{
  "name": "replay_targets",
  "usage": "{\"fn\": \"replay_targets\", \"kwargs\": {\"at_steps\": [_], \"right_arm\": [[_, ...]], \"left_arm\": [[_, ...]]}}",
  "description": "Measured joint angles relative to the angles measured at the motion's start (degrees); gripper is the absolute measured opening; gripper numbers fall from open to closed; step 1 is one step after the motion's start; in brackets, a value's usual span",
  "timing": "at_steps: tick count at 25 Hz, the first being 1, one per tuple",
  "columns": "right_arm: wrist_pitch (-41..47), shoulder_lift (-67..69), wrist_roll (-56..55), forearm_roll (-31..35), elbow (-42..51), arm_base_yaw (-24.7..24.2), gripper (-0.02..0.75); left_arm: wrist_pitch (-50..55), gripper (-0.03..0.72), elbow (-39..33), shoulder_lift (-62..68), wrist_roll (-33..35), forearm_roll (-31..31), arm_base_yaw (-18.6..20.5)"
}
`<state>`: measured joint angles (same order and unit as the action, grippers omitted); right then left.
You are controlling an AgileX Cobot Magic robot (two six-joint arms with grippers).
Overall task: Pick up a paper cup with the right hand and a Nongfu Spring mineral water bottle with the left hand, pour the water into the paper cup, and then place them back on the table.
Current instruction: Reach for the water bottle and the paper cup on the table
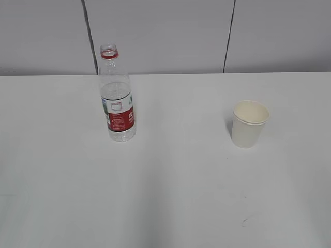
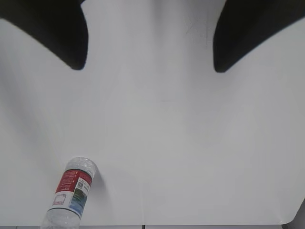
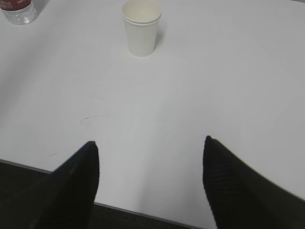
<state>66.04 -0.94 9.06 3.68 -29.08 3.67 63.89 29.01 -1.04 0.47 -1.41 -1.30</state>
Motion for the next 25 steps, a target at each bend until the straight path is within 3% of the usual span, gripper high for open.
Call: {"fn": "replay_targets", "kwargs": {"at_steps": [11,25], "right_arm": [[-2.5,0.0,0.0,0.7,-0.5,0.0,0.508],[-33.0,22.4,0.0,2.3,-1.1,0.0,0.508]], "left_arm": [[0.0,0.502,0.0,0.0,0.0,0.0,0.0],[0.0,0.502,0.0,0.0,0.0,0.0,0.0]]}}
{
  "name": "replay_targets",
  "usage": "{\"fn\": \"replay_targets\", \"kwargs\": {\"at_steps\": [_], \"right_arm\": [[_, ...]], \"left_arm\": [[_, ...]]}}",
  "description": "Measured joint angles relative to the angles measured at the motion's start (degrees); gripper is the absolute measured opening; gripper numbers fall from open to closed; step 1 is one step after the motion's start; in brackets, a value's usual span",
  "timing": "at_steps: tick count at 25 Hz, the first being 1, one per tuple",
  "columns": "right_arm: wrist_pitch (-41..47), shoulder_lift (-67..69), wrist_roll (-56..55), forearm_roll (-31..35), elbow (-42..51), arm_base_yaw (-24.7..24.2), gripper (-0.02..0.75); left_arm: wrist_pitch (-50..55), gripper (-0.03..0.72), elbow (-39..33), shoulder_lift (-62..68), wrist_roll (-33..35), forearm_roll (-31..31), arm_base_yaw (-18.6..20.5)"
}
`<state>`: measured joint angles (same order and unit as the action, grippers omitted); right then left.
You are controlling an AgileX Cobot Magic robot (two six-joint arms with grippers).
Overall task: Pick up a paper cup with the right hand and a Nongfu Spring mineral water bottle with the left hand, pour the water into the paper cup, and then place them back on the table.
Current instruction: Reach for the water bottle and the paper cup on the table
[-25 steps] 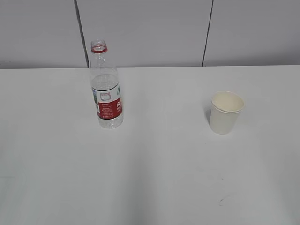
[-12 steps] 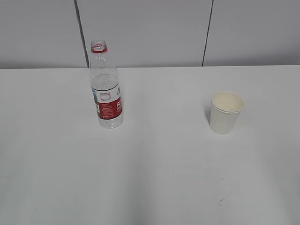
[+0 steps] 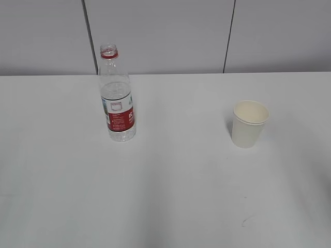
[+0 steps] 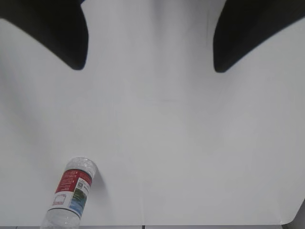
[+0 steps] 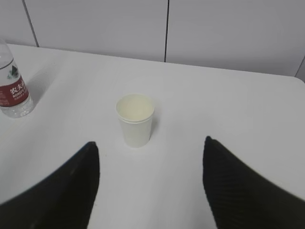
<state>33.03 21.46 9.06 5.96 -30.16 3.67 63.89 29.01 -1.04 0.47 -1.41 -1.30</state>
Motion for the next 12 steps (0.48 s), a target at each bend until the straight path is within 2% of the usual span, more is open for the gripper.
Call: {"fn": "replay_targets", "kwargs": {"at_steps": [12], "right_arm": [[-21.9,18.5,0.0,0.5,0.0,0.0,0.508]], "left_arm": [[-0.7,0.502,0.3,1.4,0.6,0.0,0.0]]}}
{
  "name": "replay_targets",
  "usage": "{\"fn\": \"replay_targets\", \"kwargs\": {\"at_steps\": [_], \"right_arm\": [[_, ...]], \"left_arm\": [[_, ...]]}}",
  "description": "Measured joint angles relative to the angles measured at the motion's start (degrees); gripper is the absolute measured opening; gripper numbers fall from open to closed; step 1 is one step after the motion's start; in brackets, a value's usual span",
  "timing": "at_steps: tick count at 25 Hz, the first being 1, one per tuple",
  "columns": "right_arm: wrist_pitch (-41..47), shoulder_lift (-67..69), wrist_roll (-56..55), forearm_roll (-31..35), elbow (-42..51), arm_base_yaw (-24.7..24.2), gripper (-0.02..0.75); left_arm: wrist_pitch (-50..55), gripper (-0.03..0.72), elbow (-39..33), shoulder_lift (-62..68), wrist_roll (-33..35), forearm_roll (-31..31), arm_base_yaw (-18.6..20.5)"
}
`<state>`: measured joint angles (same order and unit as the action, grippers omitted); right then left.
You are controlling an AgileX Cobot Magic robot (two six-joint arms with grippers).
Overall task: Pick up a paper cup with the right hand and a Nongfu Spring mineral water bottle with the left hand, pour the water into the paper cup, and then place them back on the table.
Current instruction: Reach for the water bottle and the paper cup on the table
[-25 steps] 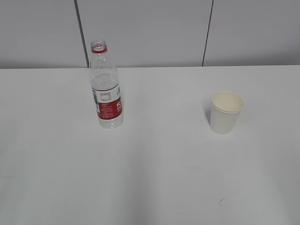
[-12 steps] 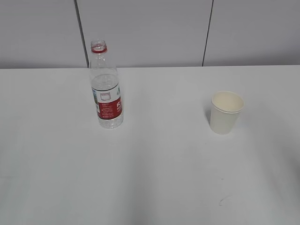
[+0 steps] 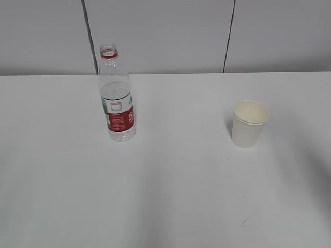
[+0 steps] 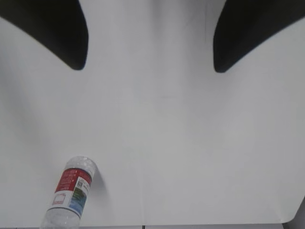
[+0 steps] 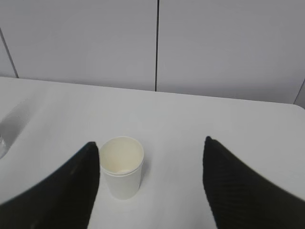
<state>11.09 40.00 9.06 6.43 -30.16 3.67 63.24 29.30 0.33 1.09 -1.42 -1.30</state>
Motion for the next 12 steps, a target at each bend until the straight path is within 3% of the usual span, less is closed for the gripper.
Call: {"fn": "replay_targets", "kwargs": {"at_steps": [8,12], "right_arm": [[-11.9,12.9,0.0,1.4,0.0,0.0,0.508],[-17.9,18.1,0.0,1.6,0.4,-0.1,0.508]], "left_arm": [[-18.4,0.502,1.7,8.7,0.9,-2.8,0.0],[-27.2,0.502,1.7,17.2,8.7,-8.3,0.0]]}}
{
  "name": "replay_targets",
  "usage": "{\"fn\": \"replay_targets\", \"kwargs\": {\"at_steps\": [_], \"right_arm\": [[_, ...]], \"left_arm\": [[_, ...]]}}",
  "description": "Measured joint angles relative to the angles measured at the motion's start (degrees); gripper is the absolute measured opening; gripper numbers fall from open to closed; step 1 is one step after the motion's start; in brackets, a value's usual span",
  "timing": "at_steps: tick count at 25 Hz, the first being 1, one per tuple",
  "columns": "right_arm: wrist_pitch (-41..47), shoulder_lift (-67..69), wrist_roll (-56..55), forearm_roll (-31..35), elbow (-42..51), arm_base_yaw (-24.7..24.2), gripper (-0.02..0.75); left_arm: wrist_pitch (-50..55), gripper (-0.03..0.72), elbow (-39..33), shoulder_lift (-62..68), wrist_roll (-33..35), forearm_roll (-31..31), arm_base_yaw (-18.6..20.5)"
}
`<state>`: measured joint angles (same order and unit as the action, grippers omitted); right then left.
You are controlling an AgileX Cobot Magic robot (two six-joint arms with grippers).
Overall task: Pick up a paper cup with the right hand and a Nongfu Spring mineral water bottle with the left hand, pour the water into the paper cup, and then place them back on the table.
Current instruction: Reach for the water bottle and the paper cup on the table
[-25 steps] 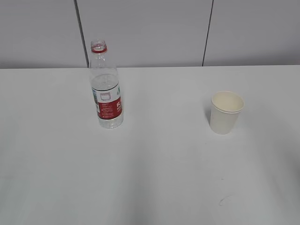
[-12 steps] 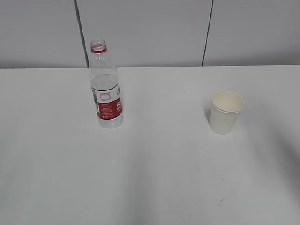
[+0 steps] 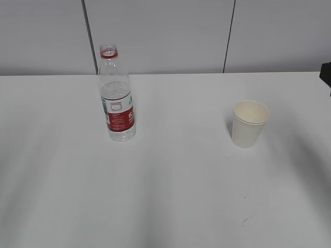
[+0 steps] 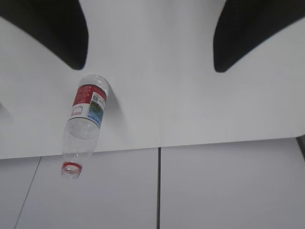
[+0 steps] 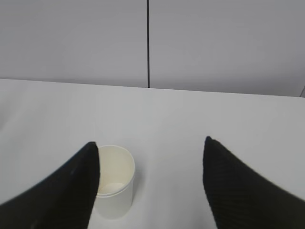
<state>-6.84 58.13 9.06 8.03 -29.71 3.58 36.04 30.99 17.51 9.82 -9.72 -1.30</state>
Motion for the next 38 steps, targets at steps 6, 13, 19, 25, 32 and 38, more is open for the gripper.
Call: {"fn": "replay_targets", "kwargs": {"at_steps": [6,13,19,25,32,38], "right_arm": [[-8.5,6.3,-1.2,0.1,2.5,0.0,0.508],[-14.1,11.3,-1.3,0.2,5.3,0.0,0.508],[-15.7,13.3,-1.3,0.1,6.0,0.0,0.508],[-16.6,15.4,-1.6,-4.7,6.0,0.0,0.508],[-23.6,19.7,-6.8,-12.3,6.5,0.0,0.508],[-36.4,25.9,-11.0,-16.3,10.4,0.0,0.508]], "left_arm": [[-13.7,0.502,-0.1,13.4,14.9,-11.3,0.0],[-35.0,0.502,-4.9,23.9,17.1,-18.2,-0.1],[-47.9,0.502,-10.9,29.5,16.9,-18.0,-7.9],[-61.6,0.502,-15.2,37.7,16.1,-16.5,-20.6],[-75.2,0.502,-16.1,51.1,3.4,-4.2,-24.3],[-91.0,0.502,-16.1,64.5,-5.6,5.8,-24.3]]}}
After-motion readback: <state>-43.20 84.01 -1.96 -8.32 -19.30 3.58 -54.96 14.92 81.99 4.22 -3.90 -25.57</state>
